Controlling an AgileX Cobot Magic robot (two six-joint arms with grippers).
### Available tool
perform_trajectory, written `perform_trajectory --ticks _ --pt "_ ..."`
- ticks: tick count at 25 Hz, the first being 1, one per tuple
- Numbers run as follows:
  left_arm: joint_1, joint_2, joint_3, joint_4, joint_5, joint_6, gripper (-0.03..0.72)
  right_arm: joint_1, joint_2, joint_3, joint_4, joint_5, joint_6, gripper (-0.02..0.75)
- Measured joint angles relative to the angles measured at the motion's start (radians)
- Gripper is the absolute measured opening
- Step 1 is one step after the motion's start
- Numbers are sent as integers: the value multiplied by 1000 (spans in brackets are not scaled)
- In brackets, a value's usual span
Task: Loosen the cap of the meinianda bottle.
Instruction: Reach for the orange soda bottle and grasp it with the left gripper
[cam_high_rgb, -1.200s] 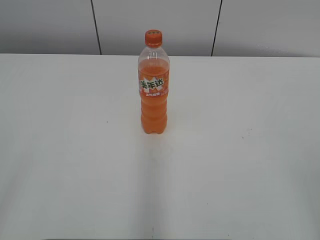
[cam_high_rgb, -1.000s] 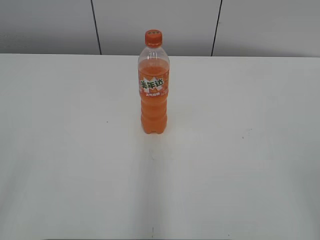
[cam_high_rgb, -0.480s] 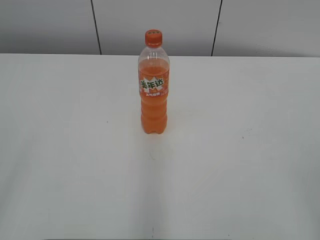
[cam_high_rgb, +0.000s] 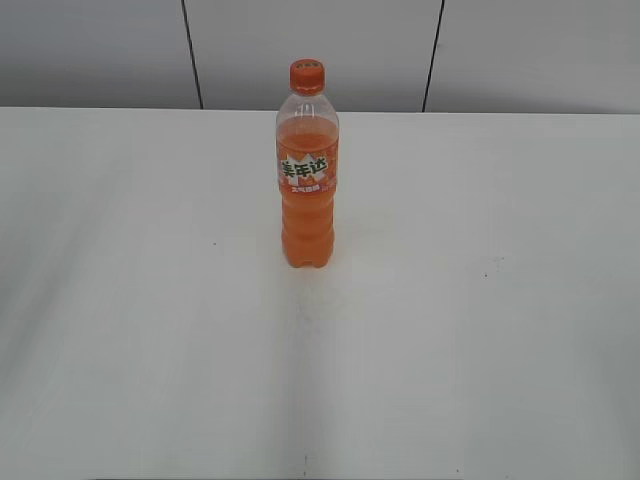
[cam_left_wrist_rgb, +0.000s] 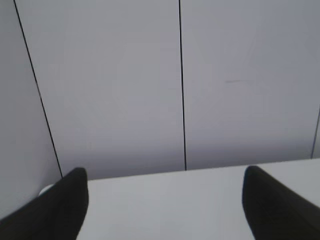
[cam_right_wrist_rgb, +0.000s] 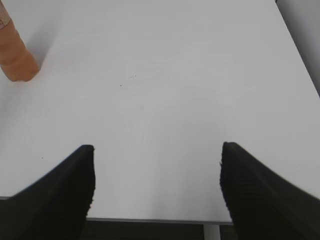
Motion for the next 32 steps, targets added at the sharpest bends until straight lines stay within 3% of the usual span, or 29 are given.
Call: perform_trajectory --ticks 9,22,32 --pt "0 529 -109 61 -421 1 572 0 0 0 0 0 0 585" --pt "3 980 -131 120 -835 -29 572 0 0 0 0 0 0 585" --pt "26 1350 -132 576 -1289 -277 572 0 0 0 0 0 0 585"
